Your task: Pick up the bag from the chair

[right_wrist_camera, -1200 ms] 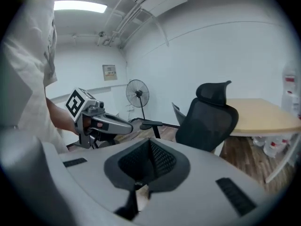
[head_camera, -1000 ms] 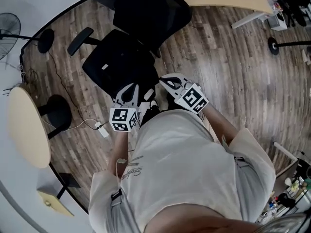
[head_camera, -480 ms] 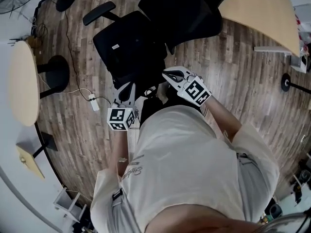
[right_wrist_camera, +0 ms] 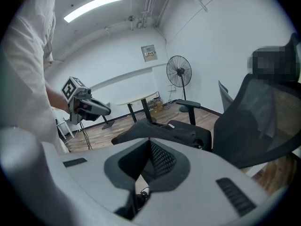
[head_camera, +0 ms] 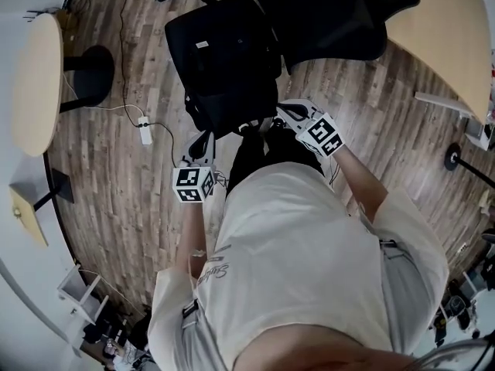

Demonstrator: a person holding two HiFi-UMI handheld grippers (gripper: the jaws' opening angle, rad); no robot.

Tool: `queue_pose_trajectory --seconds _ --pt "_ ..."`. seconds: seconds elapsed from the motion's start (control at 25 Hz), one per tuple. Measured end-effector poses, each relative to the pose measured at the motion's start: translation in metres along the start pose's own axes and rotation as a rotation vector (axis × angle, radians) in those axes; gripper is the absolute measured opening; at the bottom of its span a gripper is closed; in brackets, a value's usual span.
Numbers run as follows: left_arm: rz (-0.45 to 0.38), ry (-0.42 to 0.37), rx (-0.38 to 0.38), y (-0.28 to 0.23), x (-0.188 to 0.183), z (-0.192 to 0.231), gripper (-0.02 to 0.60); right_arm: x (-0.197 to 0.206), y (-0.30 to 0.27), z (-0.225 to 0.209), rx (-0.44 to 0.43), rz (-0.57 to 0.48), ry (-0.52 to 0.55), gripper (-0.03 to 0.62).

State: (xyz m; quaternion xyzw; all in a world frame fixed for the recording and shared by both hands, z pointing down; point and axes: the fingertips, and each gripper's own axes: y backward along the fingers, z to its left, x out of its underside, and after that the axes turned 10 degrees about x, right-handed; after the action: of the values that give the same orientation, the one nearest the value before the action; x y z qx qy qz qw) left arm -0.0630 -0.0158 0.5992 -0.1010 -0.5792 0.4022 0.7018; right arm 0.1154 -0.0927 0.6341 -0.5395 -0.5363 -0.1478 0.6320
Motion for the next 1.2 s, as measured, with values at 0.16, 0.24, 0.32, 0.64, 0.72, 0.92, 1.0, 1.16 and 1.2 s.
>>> queue_pose_trajectory --seconds 0.16,0.24,0.32,0.64,0.72,0.92,1.0,1.16,1.2 --pt "0.045 -0.009 0.021 0.001 0.019 0.007 0.024 0.016 -0.001 0.012 -0.004 0.046 -0.047 0.012" --pt "0.071 -0.02 0.035 -0.001 0.027 0.007 0.025 0.031 -0.002 0.016 -0.006 0.087 -0.065 0.023" --pt "0.092 -0.033 0.057 -0.005 0.032 0.007 0.034 0.046 -0.005 0.017 -0.009 0.125 -0.074 0.039" --pt "0.2 -0.007 0.102 -0.019 0.069 0.013 0.157 0.107 -0.028 0.02 -0.036 0.272 -0.122 0.117" --pt "0.231 -0.001 0.098 -0.022 0.082 0.018 0.158 0.121 -0.037 0.02 -0.047 0.306 -0.07 0.129" --pt "0.273 -0.005 0.111 -0.034 0.1 0.027 0.158 0.144 -0.06 0.017 -0.069 0.363 0.053 0.138" --pt "0.289 0.0 0.134 -0.041 0.105 0.026 0.158 0.148 -0.067 0.018 -0.097 0.374 0.085 0.14" --pt "0.328 0.013 0.183 -0.054 0.115 0.023 0.158 0.142 -0.075 0.027 -0.159 0.38 0.123 0.141" --pt "0.333 0.013 0.19 -0.056 0.117 0.023 0.158 0.141 -0.078 0.031 -0.17 0.376 0.115 0.143"
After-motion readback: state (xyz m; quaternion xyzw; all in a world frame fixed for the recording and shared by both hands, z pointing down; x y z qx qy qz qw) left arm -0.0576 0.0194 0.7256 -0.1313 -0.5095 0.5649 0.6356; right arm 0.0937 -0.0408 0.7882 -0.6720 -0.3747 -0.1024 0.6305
